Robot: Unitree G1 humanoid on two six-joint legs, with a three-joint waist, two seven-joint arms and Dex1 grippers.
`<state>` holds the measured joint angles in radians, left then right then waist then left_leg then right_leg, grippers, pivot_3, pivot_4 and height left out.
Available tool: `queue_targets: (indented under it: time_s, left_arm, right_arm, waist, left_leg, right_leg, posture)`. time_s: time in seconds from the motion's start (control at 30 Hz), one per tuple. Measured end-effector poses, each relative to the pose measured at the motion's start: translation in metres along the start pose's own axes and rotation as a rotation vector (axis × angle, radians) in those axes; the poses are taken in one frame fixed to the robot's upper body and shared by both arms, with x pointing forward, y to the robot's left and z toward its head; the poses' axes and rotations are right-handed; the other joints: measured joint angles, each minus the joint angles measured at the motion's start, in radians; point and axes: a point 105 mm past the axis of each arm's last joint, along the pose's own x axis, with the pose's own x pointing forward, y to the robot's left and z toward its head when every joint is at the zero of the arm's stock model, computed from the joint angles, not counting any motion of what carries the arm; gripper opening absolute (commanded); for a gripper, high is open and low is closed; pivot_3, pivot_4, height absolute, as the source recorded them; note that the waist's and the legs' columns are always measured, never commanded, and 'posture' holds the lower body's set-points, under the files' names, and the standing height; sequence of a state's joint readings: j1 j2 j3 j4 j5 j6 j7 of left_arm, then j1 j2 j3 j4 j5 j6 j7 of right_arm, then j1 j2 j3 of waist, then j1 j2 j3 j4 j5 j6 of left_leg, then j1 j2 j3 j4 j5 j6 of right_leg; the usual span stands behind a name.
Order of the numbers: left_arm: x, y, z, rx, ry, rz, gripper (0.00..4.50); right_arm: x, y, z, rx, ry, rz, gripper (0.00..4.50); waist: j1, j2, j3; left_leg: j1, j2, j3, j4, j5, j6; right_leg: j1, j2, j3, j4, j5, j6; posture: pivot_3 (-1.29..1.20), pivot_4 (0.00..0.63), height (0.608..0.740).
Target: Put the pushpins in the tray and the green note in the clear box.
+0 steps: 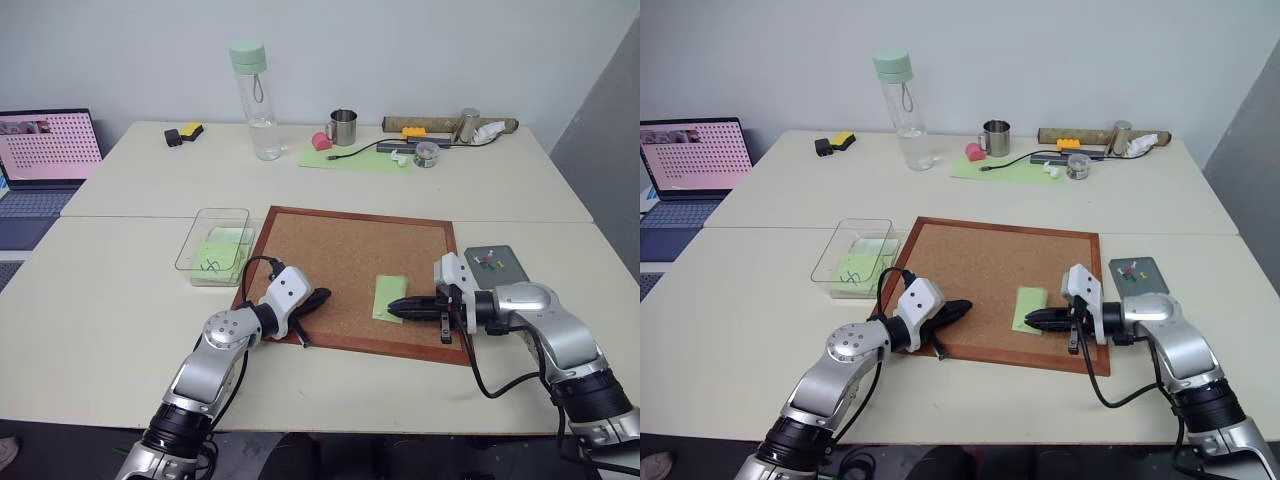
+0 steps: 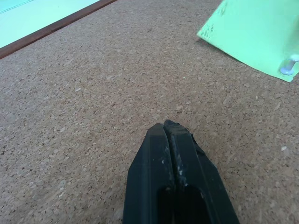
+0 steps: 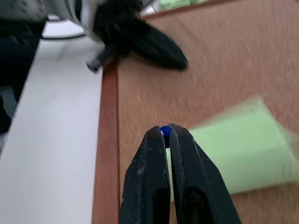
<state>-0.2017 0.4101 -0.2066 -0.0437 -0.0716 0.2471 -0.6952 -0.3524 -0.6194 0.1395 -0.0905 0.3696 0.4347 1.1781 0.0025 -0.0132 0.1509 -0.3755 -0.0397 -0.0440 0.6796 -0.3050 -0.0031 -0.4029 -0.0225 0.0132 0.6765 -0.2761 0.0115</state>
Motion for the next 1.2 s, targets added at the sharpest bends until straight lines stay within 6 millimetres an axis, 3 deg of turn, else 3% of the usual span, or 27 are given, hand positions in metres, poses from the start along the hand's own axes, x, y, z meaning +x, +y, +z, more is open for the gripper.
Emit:
queue_targets:
  time_s: [0.3, 0.37, 0.5, 0.67, 0.8, 1.0, 1.2]
  left_arm:
    - [0.000, 0.000, 0.000, 0.000, 0.001, 0.004, 0.00]
    - [0.001, -0.001, 0.000, 0.000, -0.001, 0.003, 0.00]
    - [0.000, -0.001, 0.000, -0.002, -0.002, 0.004, 0.00]
    - [0.000, 0.000, -0.002, -0.005, 0.003, 0.009, 0.00]
    - [0.001, -0.001, -0.003, -0.009, 0.005, 0.009, 0.00]
    - [0.002, -0.001, -0.003, -0.013, 0.004, 0.008, 0.00]
    - [0.002, -0.001, -0.003, -0.008, -0.001, 0.008, 0.00]
  right_arm:
    - [-0.017, -0.017, 0.014, 0.008, -0.020, -0.088, 0.01]
    - [-0.036, -0.036, 0.012, 0.022, 0.008, -0.194, 0.01]
    - [-0.098, -0.074, -0.009, 0.062, 0.141, -0.465, 0.01]
    - [-0.139, -0.097, -0.036, 0.096, 0.252, -0.660, 0.01]
    - [-0.152, -0.104, -0.052, 0.120, 0.314, -0.725, 0.78]
    - [-0.156, -0.107, -0.058, 0.120, 0.347, -0.741, 2.04]
    - [-0.148, -0.102, -0.048, 0.069, 0.323, -0.672, 3.26]
  waist:
    - [0.000, 0.000, 0.000]
    - [0.002, 0.000, 0.000]
    - [0.004, 0.000, 0.000]
    - [0.002, 0.003, -0.002]
    - [-0.001, 0.003, -0.002]
    - [-0.001, 0.003, -0.002]
    - [-0.001, 0.004, -0.001]
  left_leg:
    - [0.000, 0.000, 0.000, 0.000, 0.000, 0.000]
    - [0.000, 0.000, 0.000, 0.000, 0.000, 0.000]
    - [0.000, 0.000, 0.000, -0.001, 0.000, 0.000]
    - [0.003, 0.000, 0.002, -0.001, 0.000, 0.000]
    - [0.009, 0.000, 0.002, -0.002, 0.000, 0.000]
    - [0.013, 0.000, 0.000, -0.003, 0.000, 0.001]
    - [0.013, 0.000, 0.000, -0.003, 0.000, 0.001]
  right_leg:
    - [0.000, 0.000, 0.000, 0.000, 0.000, 0.000]
    - [0.000, 0.000, 0.000, 0.000, 0.000, 0.000]
    - [0.000, 0.000, 0.000, -0.001, 0.000, 0.000]
    - [0.003, 0.000, 0.001, 0.000, 0.000, 0.000]
    - [0.010, 0.000, 0.001, -0.002, 0.000, 0.000]
    - [0.015, 0.000, 0.000, -0.004, -0.001, 0.001]
    - [0.015, 0.000, 0.000, -0.005, -0.001, 0.001]
  posture:
    - [0.00, 0.150, 0.740]
    - [0.00, 0.150, 0.740]
    - [0.00, 0.150, 0.740]
    - [0.00, 0.150, 0.740]
    - [0.00, 0.150, 0.740]
    - [0.00, 0.150, 0.740]
    - [0.00, 0.150, 0.740]
